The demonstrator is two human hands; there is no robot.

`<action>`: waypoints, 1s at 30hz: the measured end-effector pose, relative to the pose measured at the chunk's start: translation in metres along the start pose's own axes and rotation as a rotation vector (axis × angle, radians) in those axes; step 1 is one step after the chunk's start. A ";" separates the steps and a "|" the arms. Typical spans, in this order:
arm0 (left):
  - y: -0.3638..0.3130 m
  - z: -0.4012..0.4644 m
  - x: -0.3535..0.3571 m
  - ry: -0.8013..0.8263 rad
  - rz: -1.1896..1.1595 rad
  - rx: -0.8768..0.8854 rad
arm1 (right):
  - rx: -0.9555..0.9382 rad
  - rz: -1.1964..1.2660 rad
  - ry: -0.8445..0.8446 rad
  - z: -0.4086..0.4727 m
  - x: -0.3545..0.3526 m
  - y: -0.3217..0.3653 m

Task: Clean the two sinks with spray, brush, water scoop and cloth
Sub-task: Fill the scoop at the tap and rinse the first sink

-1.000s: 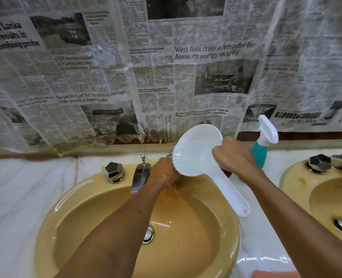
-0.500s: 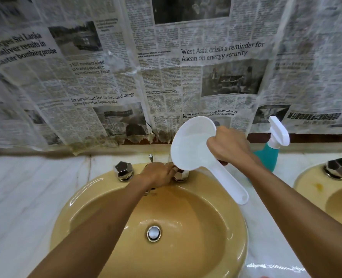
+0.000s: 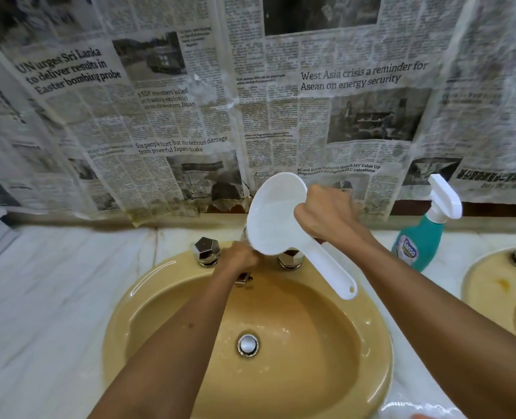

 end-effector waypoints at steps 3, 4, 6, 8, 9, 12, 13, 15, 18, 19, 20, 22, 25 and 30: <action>0.008 -0.004 -0.005 -0.034 -0.134 0.050 | -0.026 -0.027 -0.013 -0.005 0.001 0.012; 0.009 -0.010 -0.010 -0.050 -0.236 0.102 | -0.035 -0.039 -0.018 -0.006 0.000 0.016; 0.018 -0.019 -0.020 -0.077 -0.283 0.191 | -0.049 -0.073 -0.030 -0.009 -0.003 0.023; 0.029 -0.026 -0.036 -0.100 -0.013 0.278 | -0.050 -0.097 -0.034 -0.011 -0.006 0.031; 0.032 -0.030 -0.045 -0.141 0.135 0.339 | -0.049 -0.104 -0.033 -0.011 -0.007 0.035; 0.055 -0.024 -0.056 -0.204 0.352 0.574 | -0.044 -0.122 -0.036 -0.011 -0.008 0.051; 0.069 -0.015 -0.056 -0.176 0.338 0.524 | -0.038 -0.128 -0.038 -0.012 -0.009 0.058; 0.090 -0.004 -0.058 -0.090 0.188 0.373 | -0.027 -0.147 -0.052 -0.011 -0.011 0.073; 0.106 0.011 -0.057 -0.091 -0.019 0.332 | -0.014 -0.187 -0.067 -0.009 -0.012 0.098; 0.110 0.015 -0.058 -0.098 -0.100 0.319 | -0.003 -0.202 -0.083 -0.008 -0.011 0.106; 0.114 0.020 -0.058 -0.075 -0.203 0.292 | 0.011 -0.211 -0.103 -0.007 -0.010 0.114; 0.120 0.028 -0.058 0.036 -0.368 0.265 | 0.023 -0.218 -0.146 -0.003 -0.006 0.129; 0.134 0.030 -0.063 0.231 -0.282 0.338 | 0.021 -0.200 -0.171 -0.001 0.003 0.152; 0.183 0.016 -0.063 0.194 0.311 0.383 | 0.033 -0.231 -0.156 -0.015 0.011 0.183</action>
Point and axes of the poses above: each hand's wrist, its own z-axis towards the middle knuckle, its own x-axis out of the palm, y = z × x, the point moved 3 cm from there along z, towards the middle knuckle, and after that the axes turned 11 degrees about -z, right-handed, at the moved point
